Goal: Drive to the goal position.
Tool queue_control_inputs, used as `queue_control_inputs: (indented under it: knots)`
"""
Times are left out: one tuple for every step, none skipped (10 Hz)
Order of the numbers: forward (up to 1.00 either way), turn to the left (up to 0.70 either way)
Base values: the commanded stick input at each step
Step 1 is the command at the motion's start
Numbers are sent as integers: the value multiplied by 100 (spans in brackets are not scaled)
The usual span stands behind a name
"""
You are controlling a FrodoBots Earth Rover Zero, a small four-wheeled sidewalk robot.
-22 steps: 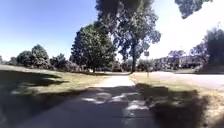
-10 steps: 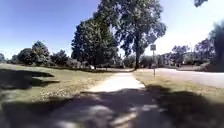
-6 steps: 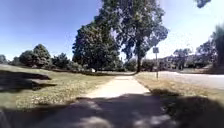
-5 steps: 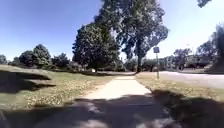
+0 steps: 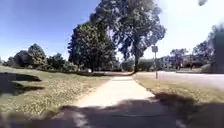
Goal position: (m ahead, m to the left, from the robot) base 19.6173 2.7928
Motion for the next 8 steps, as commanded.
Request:
queue_control_inputs:
  knots:
    - [85, 0]
    - [85, 0]
    - [85, 0]
    - [85, 0]
    - [85, 0]
    - [85, 0]
    - [85, 0]
    - [85, 0]
